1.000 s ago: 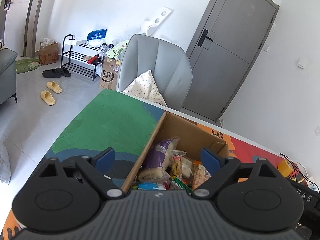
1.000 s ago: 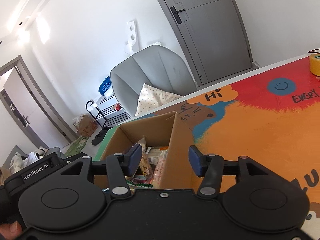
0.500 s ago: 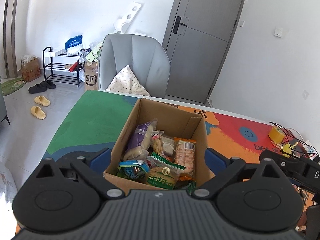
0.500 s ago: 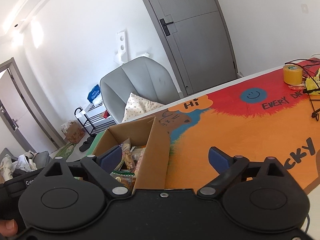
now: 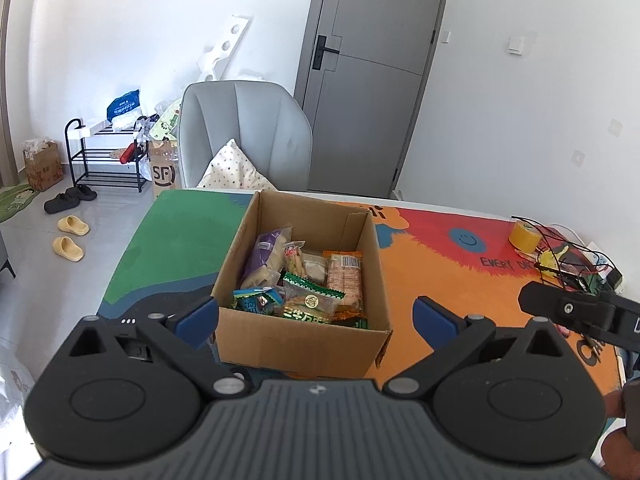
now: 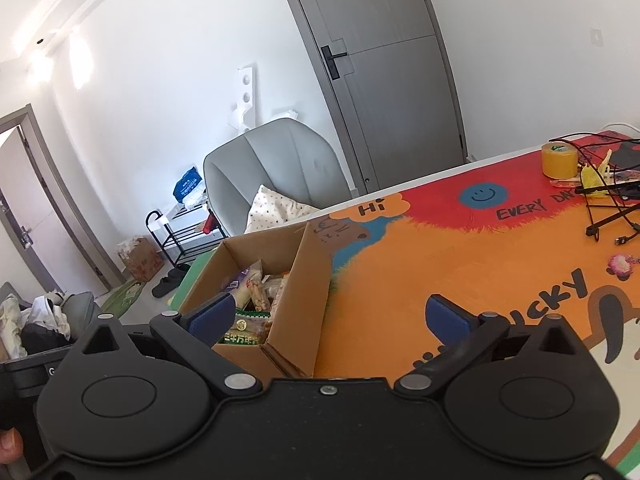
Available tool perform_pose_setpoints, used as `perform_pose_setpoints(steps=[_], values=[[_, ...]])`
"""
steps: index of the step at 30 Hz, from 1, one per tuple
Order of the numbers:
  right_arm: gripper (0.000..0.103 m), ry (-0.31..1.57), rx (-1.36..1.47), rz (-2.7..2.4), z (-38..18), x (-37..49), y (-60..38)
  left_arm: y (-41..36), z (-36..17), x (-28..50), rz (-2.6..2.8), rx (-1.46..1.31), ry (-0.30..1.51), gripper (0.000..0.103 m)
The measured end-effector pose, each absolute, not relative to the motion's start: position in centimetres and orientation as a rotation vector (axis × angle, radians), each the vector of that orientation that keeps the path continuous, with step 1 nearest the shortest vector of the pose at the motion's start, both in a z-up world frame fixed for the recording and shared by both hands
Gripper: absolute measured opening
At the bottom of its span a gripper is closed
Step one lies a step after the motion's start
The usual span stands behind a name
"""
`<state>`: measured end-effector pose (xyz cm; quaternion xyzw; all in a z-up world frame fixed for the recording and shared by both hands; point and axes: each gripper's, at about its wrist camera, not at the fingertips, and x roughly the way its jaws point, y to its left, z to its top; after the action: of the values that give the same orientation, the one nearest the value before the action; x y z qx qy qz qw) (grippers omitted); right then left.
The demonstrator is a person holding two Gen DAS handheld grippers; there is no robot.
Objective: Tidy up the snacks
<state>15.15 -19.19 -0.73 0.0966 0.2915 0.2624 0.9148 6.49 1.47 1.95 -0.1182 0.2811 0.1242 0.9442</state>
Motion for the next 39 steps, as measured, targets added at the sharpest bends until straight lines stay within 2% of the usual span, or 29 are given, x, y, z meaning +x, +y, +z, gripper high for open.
perform_pose_setpoints(steps=[18,39], values=[[0.103,0.551,0.101,0.469,2.2,11.4,-21.2,1.4,4.3,3.3,0.204,-0.140,0.530,0.102],[0.103,0.561,0.084,0.463,2.1,10.8,-20.9,1.3,4.2,3.3,0.190,-0.122,0.549,0.102]])
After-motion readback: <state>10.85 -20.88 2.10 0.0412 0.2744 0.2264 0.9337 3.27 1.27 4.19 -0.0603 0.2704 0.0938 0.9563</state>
